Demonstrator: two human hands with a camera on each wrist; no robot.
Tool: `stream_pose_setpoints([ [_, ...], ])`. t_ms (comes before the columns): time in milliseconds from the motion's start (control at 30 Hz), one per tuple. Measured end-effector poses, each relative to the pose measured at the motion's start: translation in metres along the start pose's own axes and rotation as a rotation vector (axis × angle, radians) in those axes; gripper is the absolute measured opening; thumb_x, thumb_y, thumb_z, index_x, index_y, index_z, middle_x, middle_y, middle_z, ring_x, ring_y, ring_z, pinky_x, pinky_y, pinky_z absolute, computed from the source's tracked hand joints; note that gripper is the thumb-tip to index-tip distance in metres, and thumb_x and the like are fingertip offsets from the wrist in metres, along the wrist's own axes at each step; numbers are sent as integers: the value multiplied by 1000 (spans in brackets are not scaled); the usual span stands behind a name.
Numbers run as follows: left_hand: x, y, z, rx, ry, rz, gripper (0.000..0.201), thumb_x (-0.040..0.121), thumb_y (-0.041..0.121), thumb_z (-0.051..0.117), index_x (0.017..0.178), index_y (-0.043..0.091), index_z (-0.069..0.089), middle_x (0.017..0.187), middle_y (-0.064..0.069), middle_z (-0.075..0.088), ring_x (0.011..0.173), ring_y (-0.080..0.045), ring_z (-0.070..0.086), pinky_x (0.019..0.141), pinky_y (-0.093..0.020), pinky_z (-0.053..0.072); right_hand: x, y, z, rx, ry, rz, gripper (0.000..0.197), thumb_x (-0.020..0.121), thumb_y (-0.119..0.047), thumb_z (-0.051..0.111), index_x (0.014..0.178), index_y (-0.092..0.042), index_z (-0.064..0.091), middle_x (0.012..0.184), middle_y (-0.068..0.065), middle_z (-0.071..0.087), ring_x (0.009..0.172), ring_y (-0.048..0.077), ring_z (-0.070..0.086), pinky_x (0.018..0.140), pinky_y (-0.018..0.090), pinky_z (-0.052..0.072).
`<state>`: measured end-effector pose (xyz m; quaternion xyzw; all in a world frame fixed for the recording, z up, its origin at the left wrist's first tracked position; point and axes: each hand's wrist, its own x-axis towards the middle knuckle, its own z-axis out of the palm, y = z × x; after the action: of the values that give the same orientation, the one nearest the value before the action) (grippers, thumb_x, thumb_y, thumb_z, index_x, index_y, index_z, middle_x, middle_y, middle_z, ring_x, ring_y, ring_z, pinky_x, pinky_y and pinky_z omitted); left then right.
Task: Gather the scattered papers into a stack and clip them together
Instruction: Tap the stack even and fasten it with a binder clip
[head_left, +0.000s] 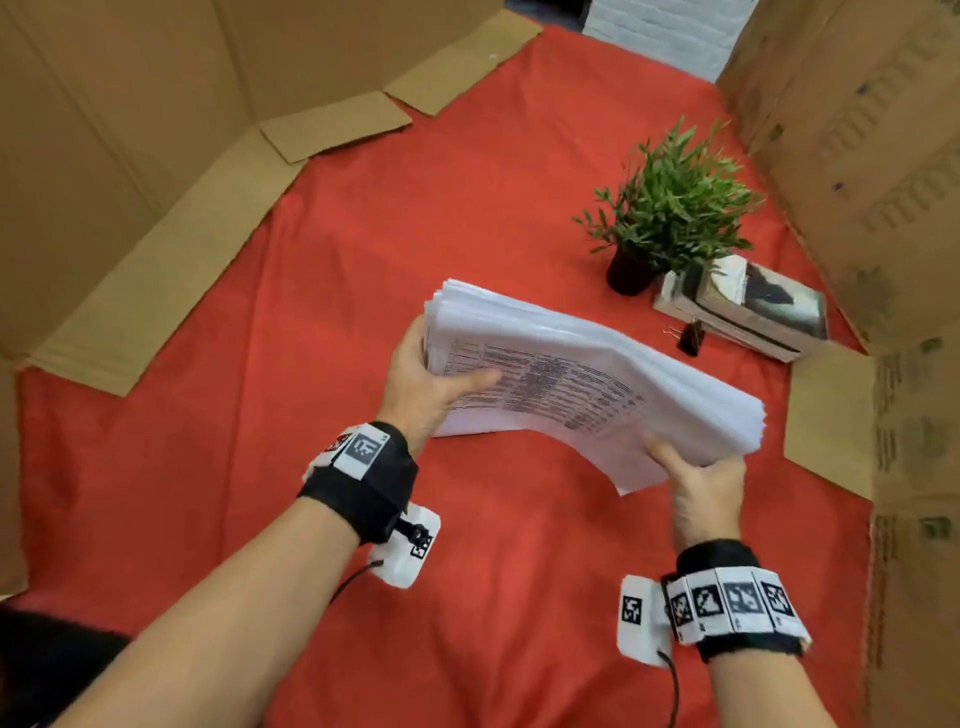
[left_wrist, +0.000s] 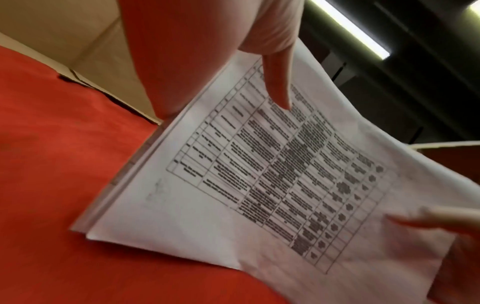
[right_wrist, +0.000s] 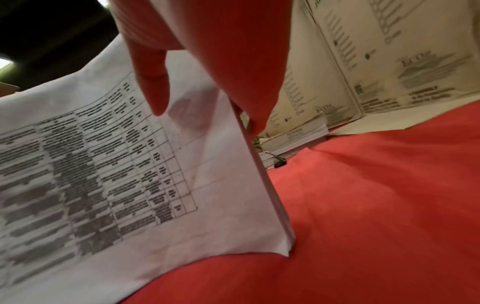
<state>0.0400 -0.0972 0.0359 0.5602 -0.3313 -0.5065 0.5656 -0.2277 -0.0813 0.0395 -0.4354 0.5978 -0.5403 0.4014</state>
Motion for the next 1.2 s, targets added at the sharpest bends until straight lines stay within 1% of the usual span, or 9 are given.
stream_pose_setpoints([
  [200,8,-7,-1,-50,-35,-5,82,53,4,90,126,10,53,116,-13,70,108,-27,68,88,-40,56,22,5,-5,59,-84,0,43,72,19,69,92,-19,70,83,-16,76,78,1,69,76,21,54],
  [367,2,-3,22,-33,-22,72,53,63,-5,85,108,14,64,102,-6,75,94,-21,73,79,-33,58,25,-7,7,171,-43,-33,40,72,13,75,88,-23,78,90,-9,78,84,8,71,82,29,57],
  [467,6,-3,18,-93,54,136,68,56,2,88,114,17,55,111,-8,70,102,-22,70,85,-36,58,26,-16,-1,209,-59,-104,56,71,16,74,88,-37,79,89,-15,77,83,2,70,81,24,57],
  [600,11,-15,13,-54,9,58,89,52,10,92,128,9,47,123,-12,65,114,-24,64,96,-43,53,27,2,-8,130,-76,-20,45,64,7,81,96,-25,75,96,-10,77,92,7,70,89,33,54],
  [700,8,-21,20,-28,-25,16,60,62,7,88,117,4,63,109,-11,74,102,-26,71,95,-48,54,22,7,4,143,-16,56,40,67,9,80,93,-22,75,93,-10,77,90,7,71,93,39,54],
  [833,11,-19,22,-32,22,35,42,69,5,84,109,1,70,103,-8,76,97,-22,72,96,-47,54,20,-3,8,111,-43,17,44,72,9,79,82,-34,79,89,-12,77,86,4,71,82,27,54],
  [933,11,-9,23,-33,44,71,51,65,5,87,112,1,68,104,-9,75,99,-23,72,95,-44,55,23,-12,-4,131,-29,-21,42,70,9,80,87,-29,76,90,-12,77,86,5,71,76,22,55],
  [1067,10,-8,22,-33,57,101,80,49,24,95,117,10,55,113,-13,70,106,-26,68,90,-39,56,21,-11,-5,115,-61,7,45,70,11,78,99,-22,69,94,-10,77,89,6,71,79,24,56],
  [1200,11,-9,20,-19,-39,0,68,55,21,92,116,6,65,106,-6,76,100,-20,72,92,-38,56,16,-15,-12,-45,-148,51,56,69,9,81,116,-17,64,103,-6,76,96,5,71,90,31,56],
])
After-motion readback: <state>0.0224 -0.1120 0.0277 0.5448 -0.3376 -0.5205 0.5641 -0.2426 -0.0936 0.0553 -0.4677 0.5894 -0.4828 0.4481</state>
